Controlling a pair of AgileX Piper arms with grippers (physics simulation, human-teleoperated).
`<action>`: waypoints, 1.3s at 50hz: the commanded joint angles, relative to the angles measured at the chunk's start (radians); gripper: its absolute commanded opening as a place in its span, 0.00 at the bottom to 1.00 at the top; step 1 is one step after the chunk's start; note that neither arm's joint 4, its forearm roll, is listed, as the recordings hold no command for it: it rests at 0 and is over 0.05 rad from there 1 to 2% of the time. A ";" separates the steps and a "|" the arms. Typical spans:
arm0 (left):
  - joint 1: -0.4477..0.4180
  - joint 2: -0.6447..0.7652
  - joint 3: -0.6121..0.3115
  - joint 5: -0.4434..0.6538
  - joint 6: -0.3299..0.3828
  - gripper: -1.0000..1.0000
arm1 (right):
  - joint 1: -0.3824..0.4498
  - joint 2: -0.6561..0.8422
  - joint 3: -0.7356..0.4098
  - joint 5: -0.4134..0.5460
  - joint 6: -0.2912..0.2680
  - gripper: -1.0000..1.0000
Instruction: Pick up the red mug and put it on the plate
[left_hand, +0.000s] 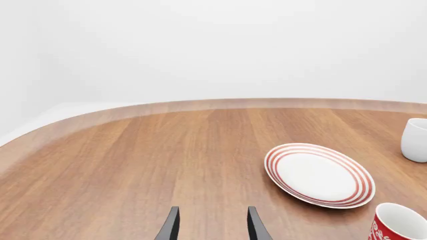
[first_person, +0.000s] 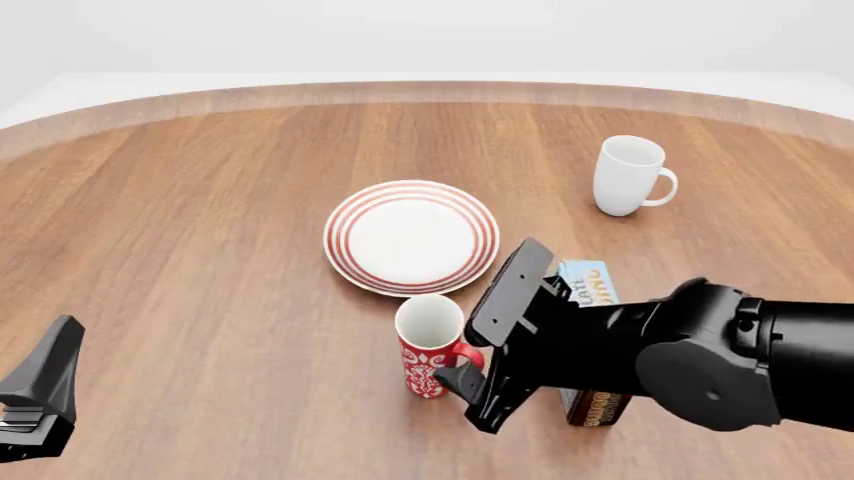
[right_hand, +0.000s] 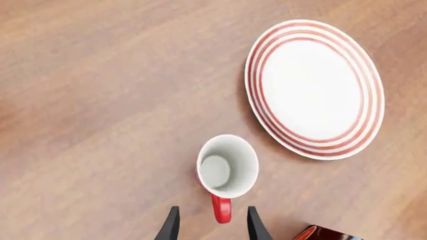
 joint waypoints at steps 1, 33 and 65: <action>0.000 0.000 0.000 0.000 0.000 1.00 | 0.001 0.028 -0.001 -0.018 0.008 1.00; 0.000 0.000 0.000 0.000 0.000 1.00 | 0.003 0.081 0.018 -0.075 0.024 1.00; 0.000 0.000 0.000 0.000 0.000 1.00 | -0.010 0.120 0.039 -0.112 0.031 1.00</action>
